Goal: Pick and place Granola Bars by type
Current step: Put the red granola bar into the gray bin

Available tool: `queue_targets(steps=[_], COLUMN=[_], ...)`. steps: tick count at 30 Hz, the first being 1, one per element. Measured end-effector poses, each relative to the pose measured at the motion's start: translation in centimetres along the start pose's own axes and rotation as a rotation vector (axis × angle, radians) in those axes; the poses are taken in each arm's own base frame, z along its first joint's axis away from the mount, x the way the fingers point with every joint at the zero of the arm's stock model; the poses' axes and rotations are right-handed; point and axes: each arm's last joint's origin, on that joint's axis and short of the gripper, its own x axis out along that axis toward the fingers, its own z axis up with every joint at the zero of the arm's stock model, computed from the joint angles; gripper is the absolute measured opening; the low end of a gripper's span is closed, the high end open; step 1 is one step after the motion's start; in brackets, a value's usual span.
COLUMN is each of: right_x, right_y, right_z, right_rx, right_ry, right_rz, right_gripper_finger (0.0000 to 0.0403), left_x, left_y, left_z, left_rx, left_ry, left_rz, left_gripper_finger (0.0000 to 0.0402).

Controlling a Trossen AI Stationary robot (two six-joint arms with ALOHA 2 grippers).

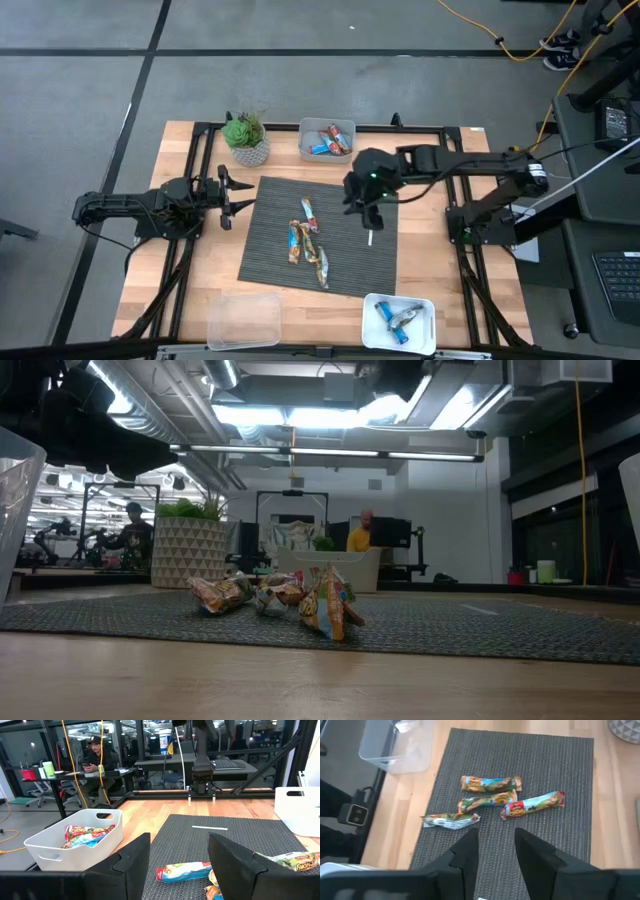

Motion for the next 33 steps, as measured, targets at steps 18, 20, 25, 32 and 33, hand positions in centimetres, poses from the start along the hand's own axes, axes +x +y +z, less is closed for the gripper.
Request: queue_targets(steps=[18, 20, 25, 32, 33], right_x=[10.0, 10.9, 12.5, 13.3, 13.5], right_y=[-7.0, -7.7, -8.8, -9.0, -9.1], right_z=[4.6, 4.3, 3.1, 2.5, 2.6], right_rx=[-0.092, -0.076, -0.037, -0.023, -0.018], right_ry=[0.167, 0.191, 0.280, 0.333, 0.320], right_rz=[-0.061, -0.064, -0.045, -0.068, -0.072], right_gripper_finger=[0.0130, 0.0130, 0.0146, 0.0175, 0.0177], left_x=[0.0, 0.0, 0.0, 0.0, 0.0], left_y=[0.0, 0.0, 0.0, 0.0, 0.0], left_z=[0.0, 0.0, 0.0, 0.0, 0.0], left_rx=[0.000, 0.000, 0.000, 0.000, 0.000], left_ry=[0.000, 0.000, 0.000, 0.000, 0.000], left_rz=[0.000, 0.000, 0.000, 0.000, 0.000], left_gripper_finger=[0.0191, 0.0189, 0.0191, 0.0189, 0.0189])
